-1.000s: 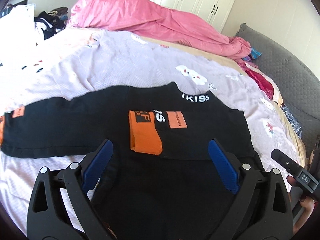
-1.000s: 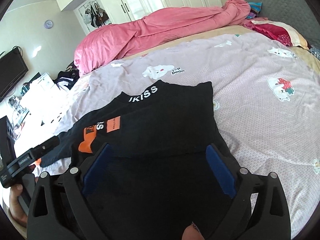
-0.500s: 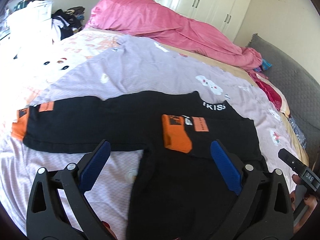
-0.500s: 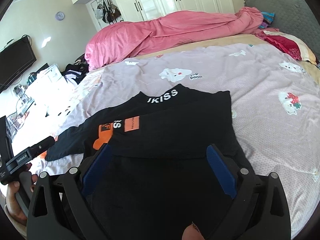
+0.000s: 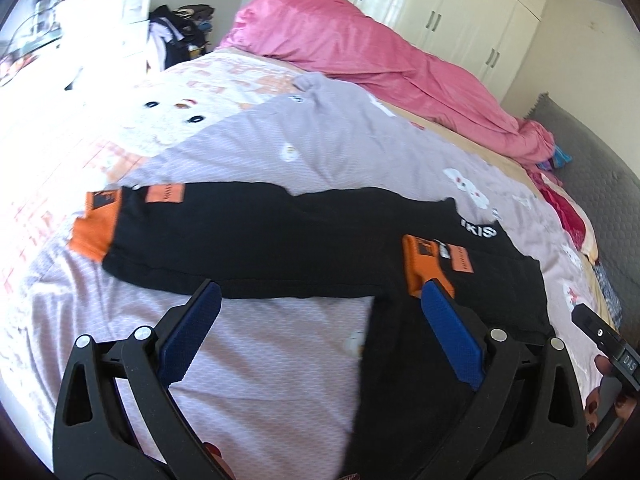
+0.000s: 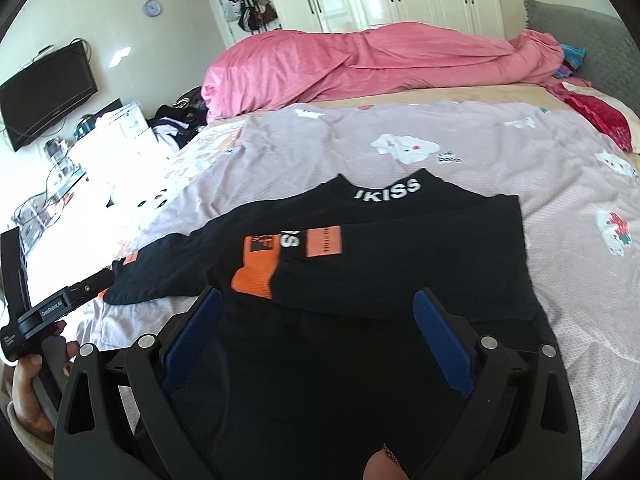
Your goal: Fold small clothes
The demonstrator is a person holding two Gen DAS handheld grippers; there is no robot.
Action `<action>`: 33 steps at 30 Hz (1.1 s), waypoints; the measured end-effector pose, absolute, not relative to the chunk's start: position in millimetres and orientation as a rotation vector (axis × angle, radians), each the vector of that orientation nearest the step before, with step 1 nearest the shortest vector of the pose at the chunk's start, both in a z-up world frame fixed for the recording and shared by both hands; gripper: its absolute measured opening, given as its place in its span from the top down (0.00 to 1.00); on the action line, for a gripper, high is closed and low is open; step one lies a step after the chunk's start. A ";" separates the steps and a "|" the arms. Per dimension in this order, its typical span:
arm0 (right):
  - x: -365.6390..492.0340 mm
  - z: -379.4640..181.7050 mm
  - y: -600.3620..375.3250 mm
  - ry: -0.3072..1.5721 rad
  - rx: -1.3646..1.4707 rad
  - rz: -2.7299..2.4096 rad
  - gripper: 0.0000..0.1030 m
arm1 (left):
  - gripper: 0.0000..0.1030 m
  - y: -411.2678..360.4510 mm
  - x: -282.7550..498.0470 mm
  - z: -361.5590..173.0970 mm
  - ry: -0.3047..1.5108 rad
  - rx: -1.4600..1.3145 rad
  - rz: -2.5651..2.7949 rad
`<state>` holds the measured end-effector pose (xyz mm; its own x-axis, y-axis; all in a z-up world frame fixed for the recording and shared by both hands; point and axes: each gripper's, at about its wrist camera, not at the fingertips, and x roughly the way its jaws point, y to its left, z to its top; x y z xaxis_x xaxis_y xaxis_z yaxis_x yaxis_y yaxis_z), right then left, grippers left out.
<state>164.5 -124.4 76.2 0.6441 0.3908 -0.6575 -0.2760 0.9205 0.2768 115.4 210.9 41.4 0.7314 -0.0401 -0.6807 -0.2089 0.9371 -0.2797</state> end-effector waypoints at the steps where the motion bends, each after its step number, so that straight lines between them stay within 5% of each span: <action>1: 164.5 76.3 -118.7 0.783 0.150 0.389 0.07 | 0.09 216.9 114.4 39.3 0.750 -0.365 0.101; 33: 171.8 60.4 -6.1 0.810 0.029 0.516 0.05 | 0.09 374.3 84.1 -15.4 0.714 -0.680 0.392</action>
<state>171.8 -6.1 60.4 0.5733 0.4513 -0.6838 -0.4296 0.8763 0.2181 84.1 374.3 -15.4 0.6981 0.1018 -0.7087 -0.5434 0.7198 -0.4319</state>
